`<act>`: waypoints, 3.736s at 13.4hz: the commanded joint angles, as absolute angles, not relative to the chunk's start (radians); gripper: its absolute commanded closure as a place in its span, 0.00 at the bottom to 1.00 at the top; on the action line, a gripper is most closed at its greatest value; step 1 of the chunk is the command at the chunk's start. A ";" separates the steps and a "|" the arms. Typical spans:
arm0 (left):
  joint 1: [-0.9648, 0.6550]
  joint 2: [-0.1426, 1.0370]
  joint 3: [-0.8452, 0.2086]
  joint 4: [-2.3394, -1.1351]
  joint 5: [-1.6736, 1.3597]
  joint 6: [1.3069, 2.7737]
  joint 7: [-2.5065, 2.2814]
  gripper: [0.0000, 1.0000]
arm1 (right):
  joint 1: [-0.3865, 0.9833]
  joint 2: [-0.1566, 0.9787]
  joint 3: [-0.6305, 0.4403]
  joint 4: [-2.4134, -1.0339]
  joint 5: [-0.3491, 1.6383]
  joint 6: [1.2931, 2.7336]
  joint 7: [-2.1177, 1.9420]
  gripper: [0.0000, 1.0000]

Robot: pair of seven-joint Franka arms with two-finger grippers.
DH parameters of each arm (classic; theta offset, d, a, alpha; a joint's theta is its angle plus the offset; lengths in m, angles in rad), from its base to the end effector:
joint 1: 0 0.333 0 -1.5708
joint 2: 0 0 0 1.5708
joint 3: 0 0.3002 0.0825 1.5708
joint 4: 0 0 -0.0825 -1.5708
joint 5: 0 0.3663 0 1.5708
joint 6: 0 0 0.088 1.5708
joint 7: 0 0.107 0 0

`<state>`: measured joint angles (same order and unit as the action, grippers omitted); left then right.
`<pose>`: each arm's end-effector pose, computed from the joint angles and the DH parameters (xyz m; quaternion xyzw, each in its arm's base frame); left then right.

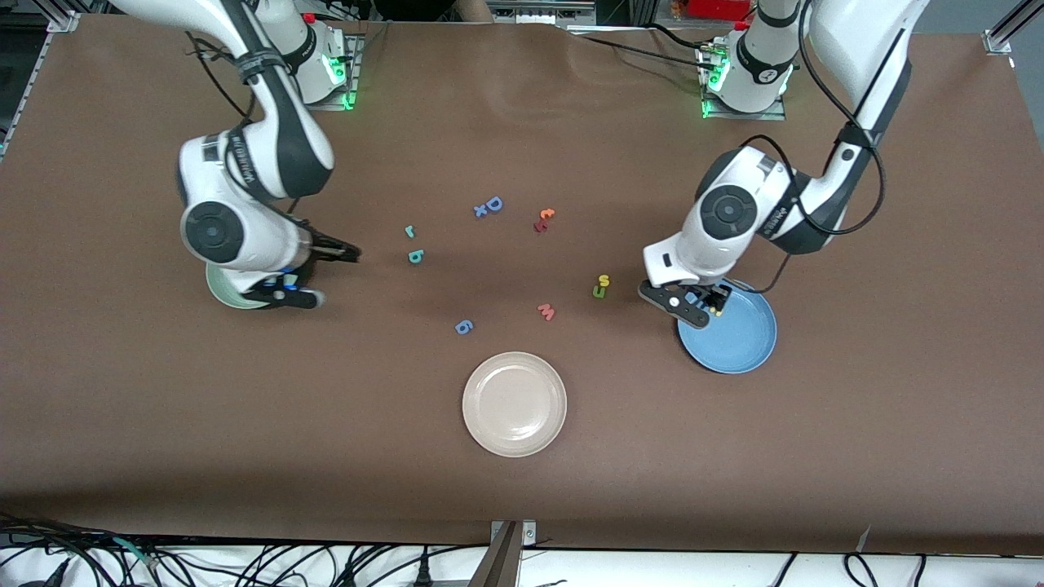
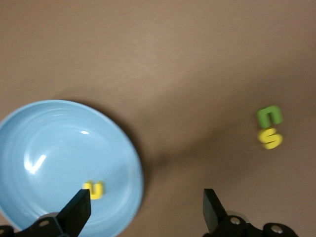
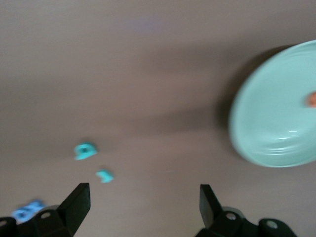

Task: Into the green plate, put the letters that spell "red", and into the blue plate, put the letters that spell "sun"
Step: 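Open both grippers to drop the letters onto the plates, then grasp the cyan letter with the right gripper while the left gripper grasps yellow s, then carry the cyan letter to the green plate while the left gripper carries s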

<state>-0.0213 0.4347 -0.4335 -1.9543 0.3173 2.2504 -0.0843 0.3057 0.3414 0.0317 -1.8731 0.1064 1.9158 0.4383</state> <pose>0.5358 -0.2426 0.2630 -0.9606 0.2733 0.0325 0.0389 0.5390 0.1963 0.3067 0.9847 -0.0751 -0.1573 0.0079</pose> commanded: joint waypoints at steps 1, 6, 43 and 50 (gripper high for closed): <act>-0.070 0.462 -0.436 -1.948 0.324 2.256 -0.193 0.00 | 0.301 0.399 0.093 -1.893 0.144 1.997 0.488 0.06; -0.170 0.557 -0.436 -1.947 0.322 2.377 -0.440 0.00 | 0.313 0.471 0.183 -2.009 0.146 2.273 0.551 0.06; 0.063 0.509 -0.448 -1.824 0.347 2.134 -0.054 0.99 | 0.330 0.411 -0.287 -1.927 0.069 1.973 0.132 0.85; 0.110 0.623 -0.434 -1.789 0.423 2.243 -0.018 0.97 | 0.310 0.472 -0.364 -1.980 0.069 1.996 0.020 0.82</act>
